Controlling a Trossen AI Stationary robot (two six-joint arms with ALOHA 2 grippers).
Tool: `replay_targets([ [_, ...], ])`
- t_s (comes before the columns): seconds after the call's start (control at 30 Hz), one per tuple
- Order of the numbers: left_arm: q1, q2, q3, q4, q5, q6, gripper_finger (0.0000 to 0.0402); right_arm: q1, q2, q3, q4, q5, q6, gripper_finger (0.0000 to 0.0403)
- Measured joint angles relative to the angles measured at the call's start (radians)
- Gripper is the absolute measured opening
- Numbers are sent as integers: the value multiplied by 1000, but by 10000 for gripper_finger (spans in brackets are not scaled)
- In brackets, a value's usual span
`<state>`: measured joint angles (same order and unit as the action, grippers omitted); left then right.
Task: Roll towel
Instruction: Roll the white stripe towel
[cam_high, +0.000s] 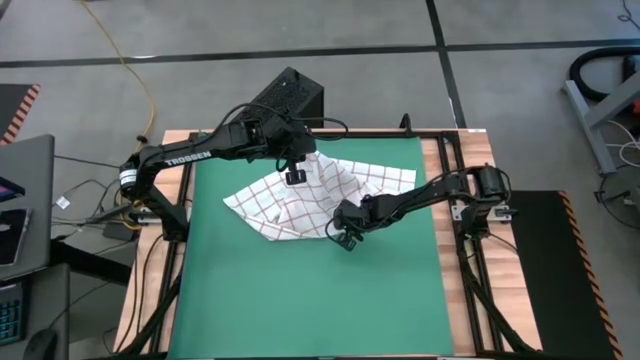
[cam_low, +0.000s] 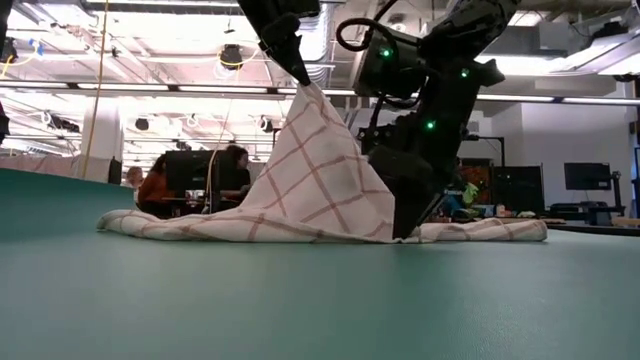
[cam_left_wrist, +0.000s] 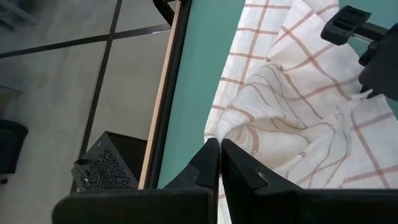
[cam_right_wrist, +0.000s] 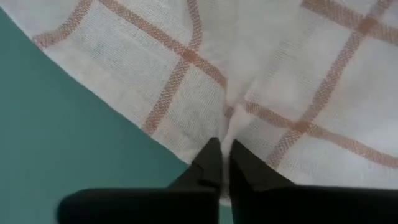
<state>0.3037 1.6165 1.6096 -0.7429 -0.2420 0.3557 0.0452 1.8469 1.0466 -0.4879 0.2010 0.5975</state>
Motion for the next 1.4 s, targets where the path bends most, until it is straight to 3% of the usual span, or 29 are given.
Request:
replay_targets([
  [0.2, 0, 0, 0, 5, -49, 40, 0, 6, -28, 71, -134, 5, 57, 18],
  [0.5, 1, -14, 9, 2, -190, 113, 0, 24, -200, 316, -482, 218, 108, 17],
  [0.63, 4, -15, 85, -33, -224, 142, 0, 20, -282, 407, -628, 334, 155, 17],
  [0.97, 13, -16, 354, -72, -476, 312, 0, 21, -398, 625, -925, 597, 207, 17],
  [1.27, 6, -16, 437, -84, -599, 331, 0, 39, -437, 850, -927, 844, 37, 17],
  [1.4, -19, -15, 437, -82, -731, 411, 0, 39, -436, 906, -868, 920, -95, 17],
])
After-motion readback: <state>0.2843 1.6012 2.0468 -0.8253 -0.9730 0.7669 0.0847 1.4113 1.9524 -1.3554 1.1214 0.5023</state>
